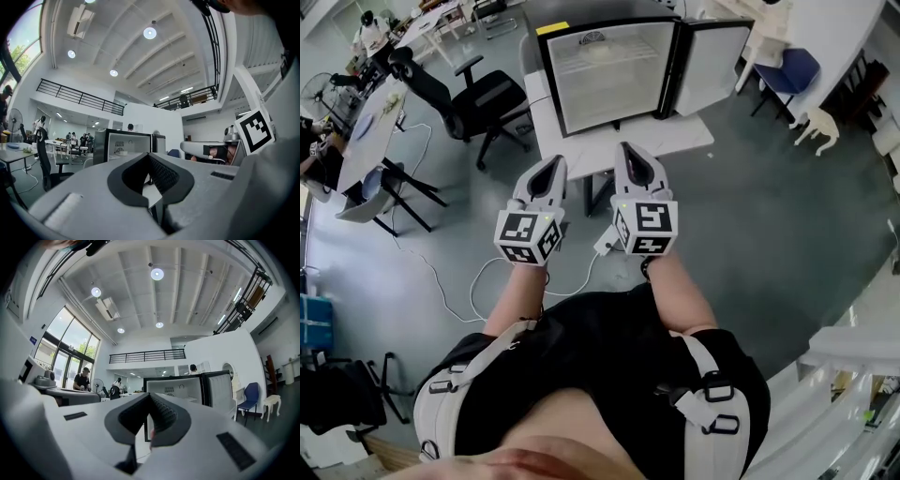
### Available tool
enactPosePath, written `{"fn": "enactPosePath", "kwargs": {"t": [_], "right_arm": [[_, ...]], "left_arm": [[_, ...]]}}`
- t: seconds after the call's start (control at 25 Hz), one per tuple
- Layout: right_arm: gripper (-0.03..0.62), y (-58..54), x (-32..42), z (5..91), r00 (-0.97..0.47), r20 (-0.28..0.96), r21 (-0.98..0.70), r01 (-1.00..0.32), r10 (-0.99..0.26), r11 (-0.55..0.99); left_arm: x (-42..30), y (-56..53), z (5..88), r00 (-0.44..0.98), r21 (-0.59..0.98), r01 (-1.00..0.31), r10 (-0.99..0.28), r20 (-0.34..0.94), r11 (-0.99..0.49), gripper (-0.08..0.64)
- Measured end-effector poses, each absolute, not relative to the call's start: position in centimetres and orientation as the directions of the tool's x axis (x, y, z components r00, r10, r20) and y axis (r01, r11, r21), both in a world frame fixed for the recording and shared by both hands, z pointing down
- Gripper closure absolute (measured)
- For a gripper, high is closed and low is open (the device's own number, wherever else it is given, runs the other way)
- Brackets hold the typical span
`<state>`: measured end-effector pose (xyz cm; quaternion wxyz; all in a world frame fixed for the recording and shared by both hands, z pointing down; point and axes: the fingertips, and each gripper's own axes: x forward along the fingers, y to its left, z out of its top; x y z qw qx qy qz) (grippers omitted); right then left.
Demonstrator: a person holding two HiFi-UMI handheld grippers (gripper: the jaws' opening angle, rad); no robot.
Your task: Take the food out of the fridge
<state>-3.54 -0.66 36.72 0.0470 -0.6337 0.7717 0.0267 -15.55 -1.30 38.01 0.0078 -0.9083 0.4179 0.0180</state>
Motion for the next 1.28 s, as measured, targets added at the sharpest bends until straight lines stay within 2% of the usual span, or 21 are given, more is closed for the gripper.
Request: {"fn": "enactPosePath", "kwargs": {"t": [0.52, 1.28], "right_arm": [[0.584, -5.9, -3.5, 38.7, -0.206, -0.078, -0.036, -0.977, -0.975, 0.209], [0.583, -28.2, 7.9, 39.7, -0.399, -0.042, -0.098, -0.911, -0.916, 0.401]], "left_arm": [[-16.1, -6.3, 40.0, 0.624, 0.027, -0.781, -0.781, -0.017, -0.624, 0.566], [-3.7, -27.1, 39.3, 0.464, 0.005, -0.886, -0.886, 0.016, -0.464, 0.566]]}}
